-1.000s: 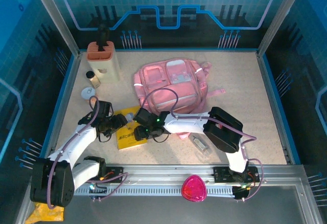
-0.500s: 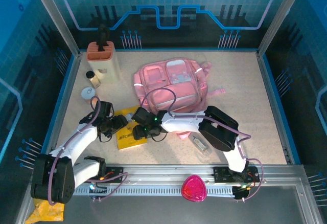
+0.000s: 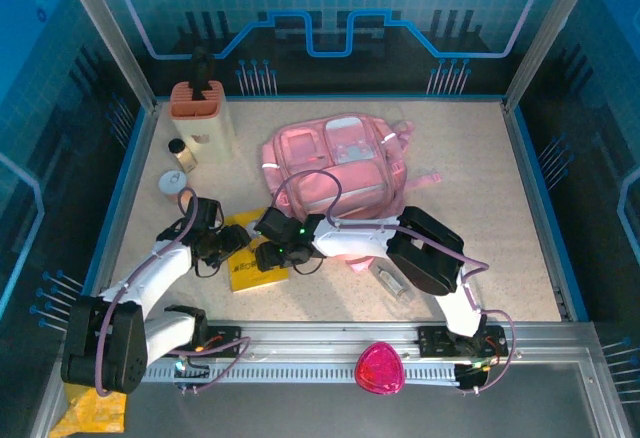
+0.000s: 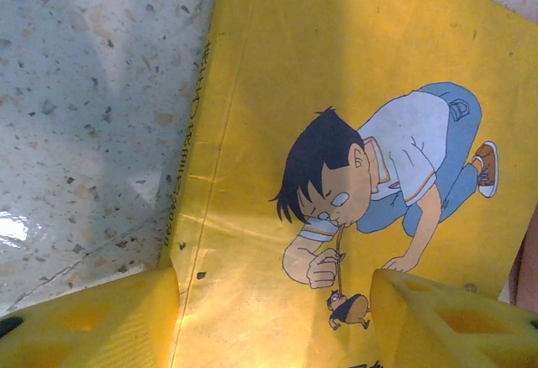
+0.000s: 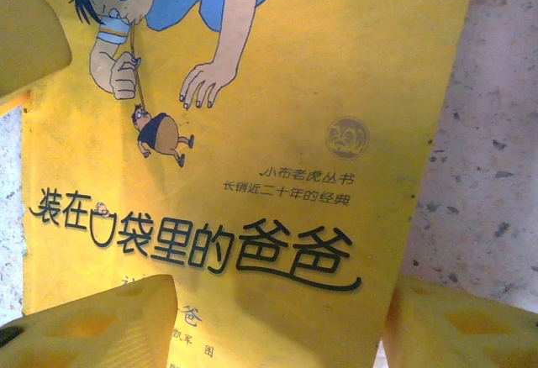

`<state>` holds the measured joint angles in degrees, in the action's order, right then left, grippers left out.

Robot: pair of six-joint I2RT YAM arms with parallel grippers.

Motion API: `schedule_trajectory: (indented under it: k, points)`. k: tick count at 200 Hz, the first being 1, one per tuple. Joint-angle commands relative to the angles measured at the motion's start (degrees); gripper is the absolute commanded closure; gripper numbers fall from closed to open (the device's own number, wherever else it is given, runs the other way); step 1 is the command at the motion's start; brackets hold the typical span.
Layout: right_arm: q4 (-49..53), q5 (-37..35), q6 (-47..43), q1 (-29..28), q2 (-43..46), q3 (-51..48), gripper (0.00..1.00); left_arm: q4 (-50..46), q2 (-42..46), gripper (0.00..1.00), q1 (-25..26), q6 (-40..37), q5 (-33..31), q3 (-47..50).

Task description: Pack the student bag

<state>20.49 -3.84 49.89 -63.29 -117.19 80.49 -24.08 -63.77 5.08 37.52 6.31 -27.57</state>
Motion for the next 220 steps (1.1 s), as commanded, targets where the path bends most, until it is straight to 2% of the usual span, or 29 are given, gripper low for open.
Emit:
schedule_trajectory:
  k: [1,61,115,220]
  points:
    - [-1.9,1.5,-1.08,0.53,1.7,2.2,0.36,0.59,-0.85,0.39,-0.07,0.73,2.07,1.21]
    - [-3.23,2.49,-0.71,1.23,5.53,-0.09,0.41,0.51,-0.95,0.39,0.0,0.63,2.04,1.21]
    - [-7.39,6.3,1.77,2.47,8.59,-4.04,0.48,0.41,-1.01,0.39,0.1,0.69,2.0,1.21]
    - [-14.31,11.48,7.97,4.1,8.46,-8.93,0.63,0.78,-0.66,0.4,0.58,1.28,2.65,1.43]
